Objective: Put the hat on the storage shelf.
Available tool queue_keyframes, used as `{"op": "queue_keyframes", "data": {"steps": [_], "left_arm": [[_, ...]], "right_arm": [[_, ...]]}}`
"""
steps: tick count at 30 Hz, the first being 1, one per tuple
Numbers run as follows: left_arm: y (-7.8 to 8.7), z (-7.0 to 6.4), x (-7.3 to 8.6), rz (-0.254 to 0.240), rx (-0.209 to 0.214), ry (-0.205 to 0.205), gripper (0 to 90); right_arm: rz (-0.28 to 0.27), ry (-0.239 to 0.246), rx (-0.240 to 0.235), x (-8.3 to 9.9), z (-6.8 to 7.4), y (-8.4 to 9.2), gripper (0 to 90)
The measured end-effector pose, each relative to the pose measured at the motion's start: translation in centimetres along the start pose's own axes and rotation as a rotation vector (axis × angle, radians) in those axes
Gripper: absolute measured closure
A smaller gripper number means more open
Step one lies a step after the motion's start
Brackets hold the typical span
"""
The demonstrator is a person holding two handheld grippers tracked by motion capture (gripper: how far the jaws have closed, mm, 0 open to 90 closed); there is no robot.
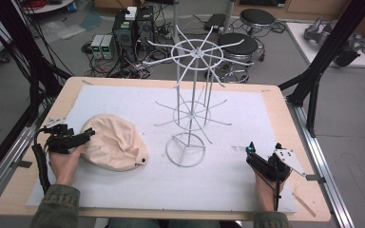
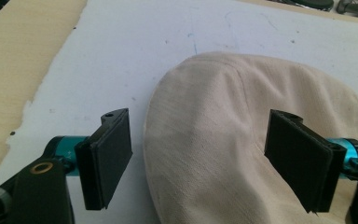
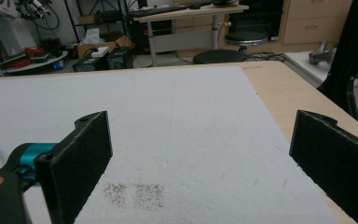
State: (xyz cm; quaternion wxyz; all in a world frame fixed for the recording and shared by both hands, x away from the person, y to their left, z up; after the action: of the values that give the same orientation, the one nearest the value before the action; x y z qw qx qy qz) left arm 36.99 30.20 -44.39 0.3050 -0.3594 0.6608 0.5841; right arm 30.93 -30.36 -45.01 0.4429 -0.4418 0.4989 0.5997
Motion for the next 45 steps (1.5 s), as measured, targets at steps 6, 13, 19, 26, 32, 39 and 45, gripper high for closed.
{"op": "queue_keyframes", "data": {"steps": [6, 13, 19, 26, 32, 39, 45], "left_arm": [[-0.7, -0.4, 0.8, 0.051, -0.003, -0.018, 23.1], [-1.2, -0.7, 1.3, 0.087, -0.052, -0.058, 23.1], [-1.5, -0.7, 1.5, 0.120, -0.051, -0.038, 23.4], [-2.0, -0.7, 1.9, 0.159, -0.053, -0.039, 23.6], [-2.1, -0.8, 2.0, 0.162, -0.064, -0.035, 23.8], [-2.0, -1.0, 2.2, 0.138, -0.089, -0.038, 28.5], [-1.6, -0.7, 2.5, 0.096, -0.112, -0.022, 47.8]], "right_arm": [[0.001, 0.001, -0.001, 0.0, 0.0, 0.0, 4.6], [0.016, 0.003, -0.008, 0.1, 0.0, -0.1, 4.6], [0.016, 0.000, -0.007, 0.1, 0.0, -0.1, 4.6], [0.019, 0.011, -0.009, 0.1, 0.1, -0.1, 4.6], [0.016, 0.008, -0.008, 0.1, 0.0, -0.1, 4.6], [0.014, 0.008, -0.007, 0.1, 0.1, -0.1, 4.6], [0.013, 0.011, -0.010, 0.1, 0.1, -0.1, 4.6]]}}
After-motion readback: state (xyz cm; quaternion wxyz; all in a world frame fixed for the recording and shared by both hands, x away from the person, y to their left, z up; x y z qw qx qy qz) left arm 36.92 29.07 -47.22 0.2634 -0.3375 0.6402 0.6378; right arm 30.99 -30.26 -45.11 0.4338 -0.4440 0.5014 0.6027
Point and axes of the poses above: each handheld gripper's, and its own axes: y roughly backward along the jaws, x roughly out of its underside, z roughly to its left, the point moved 4 cm from there along -y, roughly forward along the jaws, and after that the axes turned 5 degrees about -x, right-handed, at the moved point
